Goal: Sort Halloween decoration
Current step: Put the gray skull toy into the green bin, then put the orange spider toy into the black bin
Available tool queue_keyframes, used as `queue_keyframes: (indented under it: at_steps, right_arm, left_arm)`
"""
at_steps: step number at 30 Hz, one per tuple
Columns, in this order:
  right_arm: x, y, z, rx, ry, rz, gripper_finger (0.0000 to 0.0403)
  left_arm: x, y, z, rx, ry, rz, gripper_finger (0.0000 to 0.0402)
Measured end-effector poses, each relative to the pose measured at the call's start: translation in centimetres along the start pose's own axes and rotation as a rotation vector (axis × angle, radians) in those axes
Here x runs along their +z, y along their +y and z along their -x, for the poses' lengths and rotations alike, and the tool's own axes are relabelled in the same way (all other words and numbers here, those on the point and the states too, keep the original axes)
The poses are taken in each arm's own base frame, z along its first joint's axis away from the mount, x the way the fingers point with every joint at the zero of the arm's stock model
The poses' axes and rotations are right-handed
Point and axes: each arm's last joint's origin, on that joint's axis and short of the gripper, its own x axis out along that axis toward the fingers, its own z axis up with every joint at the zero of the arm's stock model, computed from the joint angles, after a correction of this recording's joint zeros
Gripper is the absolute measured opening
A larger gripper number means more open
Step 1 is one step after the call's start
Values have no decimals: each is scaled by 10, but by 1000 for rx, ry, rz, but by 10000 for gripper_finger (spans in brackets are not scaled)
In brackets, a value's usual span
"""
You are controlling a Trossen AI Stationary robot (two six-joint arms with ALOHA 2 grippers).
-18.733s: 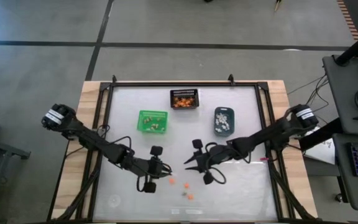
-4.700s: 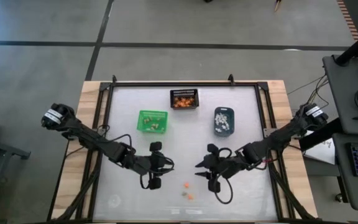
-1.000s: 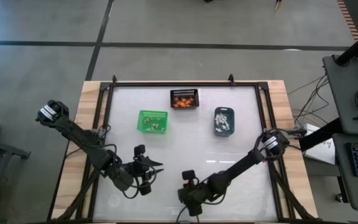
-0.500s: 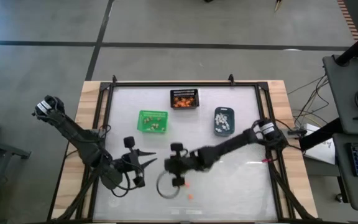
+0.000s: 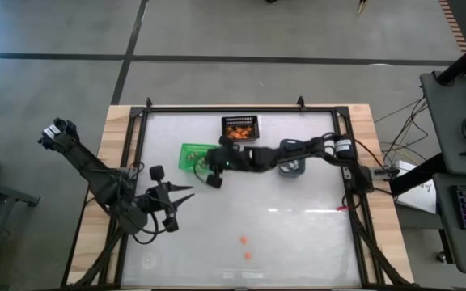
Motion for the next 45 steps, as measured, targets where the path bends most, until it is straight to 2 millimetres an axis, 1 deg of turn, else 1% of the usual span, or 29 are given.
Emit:
queue_keyframes:
  at_steps: [4,6,8,11,16,20,23,27,31,35,39,41,45]
  right_arm:
    - [0,-33,-7,13,1,-97,48]
    - [-1,-43,-9,35,5,-133,48]
    - [-1,-48,-9,79,7,-169,51]
    - [-2,-54,-10,133,17,-226,68]
    - [-5,-59,-13,122,26,-246,123]
    - [-4,-58,-13,129,25,-255,160]
    - [-3,-56,-11,197,34,-266,178]
    - [3,-54,1,299,71,-302,184]
    - [12,-42,25,327,142,-270,177]
    - [21,-22,54,362,192,-218,170]
    - [27,5,82,412,182,-171,163]
    - [24,22,96,408,180,-149,160]
    - [15,53,123,338,161,-95,154]
  left_arm:
    - [-3,1,0,38,8,-33,77]
    - [-5,1,-2,63,16,-59,77]
    - [-8,0,-3,90,20,-82,77]
    - [-10,-2,-4,121,21,-103,77]
    - [-13,-6,-8,141,28,-113,77]
    - [-17,-11,-11,145,38,-117,77]
    - [-19,-14,-13,146,44,-117,77]
    - [-21,-17,-15,134,55,-90,77]
    - [-24,-22,-18,85,83,-51,77]
    - [-28,-28,-21,31,119,-14,77]
    - [-34,-35,-25,17,142,8,77]
    - [-37,-40,-28,20,146,13,77]
    - [-41,-51,-34,-20,166,24,77]
